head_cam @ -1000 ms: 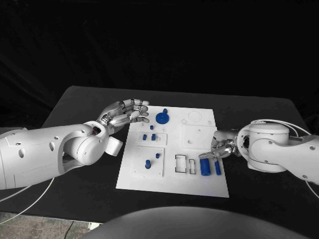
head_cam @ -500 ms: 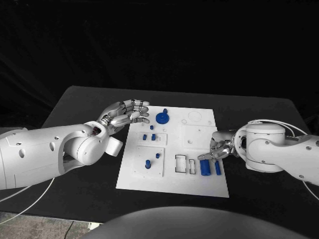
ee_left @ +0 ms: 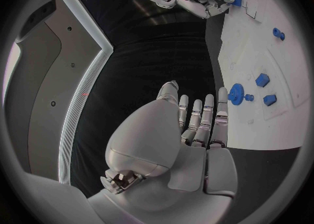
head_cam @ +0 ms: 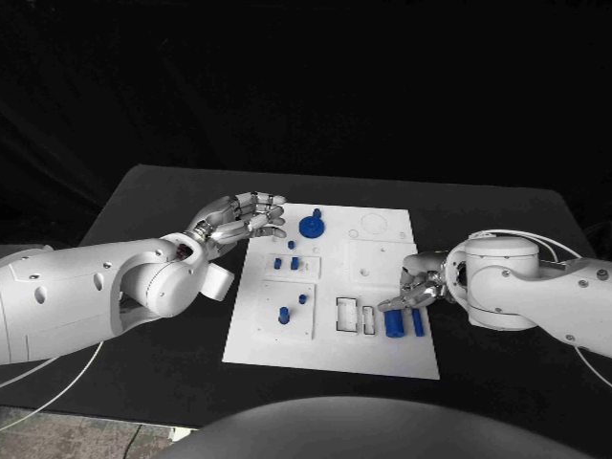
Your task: Assemble the parts on the task board
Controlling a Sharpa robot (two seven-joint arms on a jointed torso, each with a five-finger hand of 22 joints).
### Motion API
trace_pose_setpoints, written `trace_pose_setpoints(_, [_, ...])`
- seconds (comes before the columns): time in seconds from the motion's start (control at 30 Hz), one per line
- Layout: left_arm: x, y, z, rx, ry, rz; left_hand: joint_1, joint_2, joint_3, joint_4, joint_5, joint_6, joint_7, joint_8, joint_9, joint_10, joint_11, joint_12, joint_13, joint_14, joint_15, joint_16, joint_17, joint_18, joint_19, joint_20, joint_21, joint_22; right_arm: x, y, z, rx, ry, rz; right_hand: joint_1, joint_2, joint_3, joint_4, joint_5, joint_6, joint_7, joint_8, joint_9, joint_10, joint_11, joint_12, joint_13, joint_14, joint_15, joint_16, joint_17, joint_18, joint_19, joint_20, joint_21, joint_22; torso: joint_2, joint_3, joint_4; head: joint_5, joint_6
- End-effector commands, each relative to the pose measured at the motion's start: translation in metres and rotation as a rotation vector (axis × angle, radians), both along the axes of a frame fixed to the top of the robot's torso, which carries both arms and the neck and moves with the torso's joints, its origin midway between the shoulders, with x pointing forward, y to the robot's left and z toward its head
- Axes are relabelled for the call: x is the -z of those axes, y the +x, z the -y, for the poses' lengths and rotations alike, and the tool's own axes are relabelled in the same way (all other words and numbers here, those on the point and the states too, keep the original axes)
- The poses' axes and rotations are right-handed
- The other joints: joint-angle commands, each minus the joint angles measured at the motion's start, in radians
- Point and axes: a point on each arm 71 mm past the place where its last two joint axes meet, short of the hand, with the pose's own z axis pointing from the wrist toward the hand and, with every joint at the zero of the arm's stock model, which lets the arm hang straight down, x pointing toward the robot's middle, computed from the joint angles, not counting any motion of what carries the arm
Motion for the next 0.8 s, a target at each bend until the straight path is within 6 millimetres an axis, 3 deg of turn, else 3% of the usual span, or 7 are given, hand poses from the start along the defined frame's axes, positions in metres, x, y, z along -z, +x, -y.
trace_pose_setpoints(0.03, [0.000,-0.001,0.003,0.022,-0.016,-0.005,0.009,0.005,0.004,-0.004,0.007,0.006,0.036,0.002,-0.001,0.000,0.006,0.001,-0.001,0.000,0.005,0.007,-0.002,0.009,0.002,0.001,-0.001,-0.001,0.002,-0.001,0.000,-0.018,-0.036,-0.013,0.003,-0.009,-0.001,-0.002,0.001,-0.008,0.003,-0.012,-0.004,0.105,0.009,0.004,0.263,0.099,0.006,-0.006,0.239,-0.011,0.016,0.011,-0.003,0.187,0.001,-0.0002,0.0001,0.000,0.000])
trace_pose_setpoints(0.53, [0.000,-0.001,0.003,0.026,-0.016,-0.010,0.013,0.005,0.006,-0.007,0.012,0.006,0.034,0.001,-0.004,0.000,0.010,0.000,-0.003,0.003,0.008,0.008,-0.002,0.007,0.002,0.001,-0.001,-0.001,0.007,-0.001,-0.005,-0.026,-0.036,-0.025,0.019,-0.023,0.007,-0.006,0.003,-0.013,0.010,-0.038,-0.013,0.105,0.015,0.004,0.263,0.097,0.012,-0.012,0.231,-0.010,0.013,0.017,-0.011,0.185,0.000,0.0000,-0.0009,-0.003,0.000])
trace_pose_setpoints(0.73, [0.001,-0.001,0.005,0.035,-0.017,-0.018,0.015,0.006,0.007,-0.007,0.015,0.006,0.032,0.000,-0.005,0.001,0.013,0.000,-0.005,0.004,0.009,0.009,-0.003,0.005,0.002,0.002,-0.001,-0.001,0.014,-0.004,-0.008,-0.034,-0.038,-0.046,0.035,-0.028,0.013,-0.009,0.008,-0.006,0.010,-0.041,-0.012,0.105,0.015,0.004,0.263,0.096,0.013,-0.014,0.228,-0.009,0.012,0.018,-0.013,0.184,0.001,0.0002,0.0001,0.002,0.000])
trace_pose_setpoints(0.8, [0.001,-0.001,0.005,0.037,-0.016,-0.021,0.016,0.007,0.008,-0.008,0.016,0.006,0.031,0.000,-0.006,0.001,0.014,0.000,-0.006,0.005,0.011,0.009,-0.003,0.004,0.002,0.002,-0.001,-0.001,0.016,-0.005,-0.008,-0.034,-0.036,-0.051,0.073,-0.030,0.025,-0.026,0.052,0.003,0.008,-0.043,-0.009,0.105,0.014,0.004,0.263,0.095,0.012,-0.018,0.223,-0.008,0.011,0.018,-0.013,0.184,0.001,0.0001,0.0000,0.003,0.000])
